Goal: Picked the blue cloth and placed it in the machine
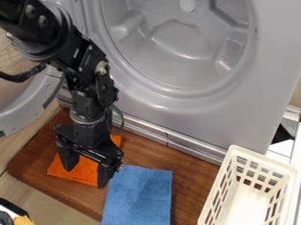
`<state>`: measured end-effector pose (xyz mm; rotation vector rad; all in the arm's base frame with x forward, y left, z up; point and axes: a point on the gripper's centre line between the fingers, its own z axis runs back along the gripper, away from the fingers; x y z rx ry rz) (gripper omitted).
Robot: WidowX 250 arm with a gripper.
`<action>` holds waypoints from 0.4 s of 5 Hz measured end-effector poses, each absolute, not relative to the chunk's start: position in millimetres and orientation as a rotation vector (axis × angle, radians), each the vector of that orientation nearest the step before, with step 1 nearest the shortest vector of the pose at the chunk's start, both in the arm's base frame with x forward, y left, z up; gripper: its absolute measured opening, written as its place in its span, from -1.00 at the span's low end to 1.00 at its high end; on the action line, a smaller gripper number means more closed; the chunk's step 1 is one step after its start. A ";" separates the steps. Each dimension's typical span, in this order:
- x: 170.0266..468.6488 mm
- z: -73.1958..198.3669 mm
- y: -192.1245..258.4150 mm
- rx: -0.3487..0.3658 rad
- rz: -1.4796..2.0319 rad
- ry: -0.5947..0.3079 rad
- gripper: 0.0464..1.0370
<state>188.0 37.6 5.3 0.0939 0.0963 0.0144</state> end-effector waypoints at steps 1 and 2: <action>185.1 1.1 36.4 0.092 0.018 0.117 0.93; 194.3 -8.6 14.6 0.102 -0.062 0.087 0.93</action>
